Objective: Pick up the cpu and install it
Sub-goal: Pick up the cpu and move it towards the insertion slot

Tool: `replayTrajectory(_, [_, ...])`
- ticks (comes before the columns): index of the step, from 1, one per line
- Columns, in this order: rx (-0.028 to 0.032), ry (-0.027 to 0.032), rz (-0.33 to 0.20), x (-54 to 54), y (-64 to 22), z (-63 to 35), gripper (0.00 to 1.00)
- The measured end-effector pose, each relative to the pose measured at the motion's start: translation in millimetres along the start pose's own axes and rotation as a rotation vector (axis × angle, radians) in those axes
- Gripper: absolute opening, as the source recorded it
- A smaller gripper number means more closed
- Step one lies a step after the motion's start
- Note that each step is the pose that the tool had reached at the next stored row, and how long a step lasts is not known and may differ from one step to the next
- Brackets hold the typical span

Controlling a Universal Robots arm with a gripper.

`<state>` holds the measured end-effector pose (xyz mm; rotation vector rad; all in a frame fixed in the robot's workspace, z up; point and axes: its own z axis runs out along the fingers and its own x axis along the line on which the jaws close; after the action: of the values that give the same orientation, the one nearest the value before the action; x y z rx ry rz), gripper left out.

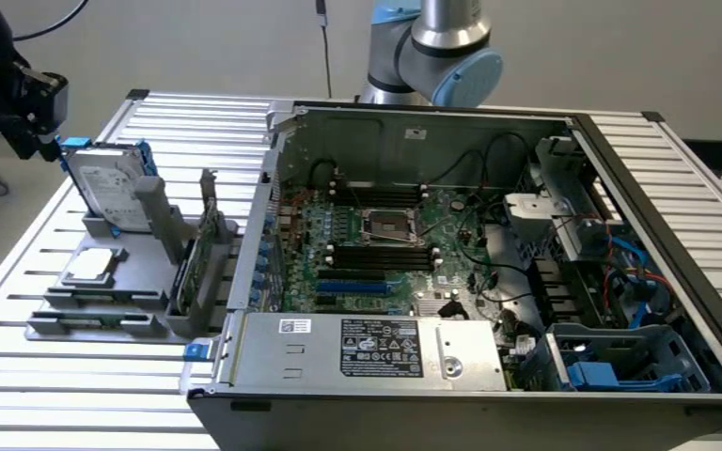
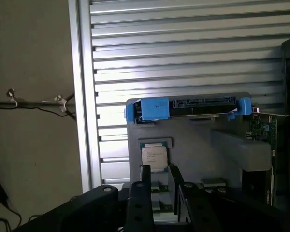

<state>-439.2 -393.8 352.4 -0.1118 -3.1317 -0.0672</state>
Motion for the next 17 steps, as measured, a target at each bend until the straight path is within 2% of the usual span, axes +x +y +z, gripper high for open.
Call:
replayTrajectory(1, [0.0000, 0.0001, 0.000, 0.0, 0.0, 0.0, 0.36])
replayTrajectory(2, [0.0000, 0.0002, 0.000, 0.0, 0.0, 0.0, 0.36])
replayTrajectory(5, [0.0011, 0.0004, 0.000, 0.0, 0.0, 0.7, 0.53])
replayTrajectory(8, [0.0024, 0.0005, 0.000, 0.6, -0.2, 4.4, 0.59])
replayTrajectory(9, [0.0026, 0.0005, 0.000, 0.7, -0.3, 6.2, 0.65])
replayTrajectory(17, [0.0026, 0.0004, 0.000, 1.1, -1.1, 20.8, 0.65])
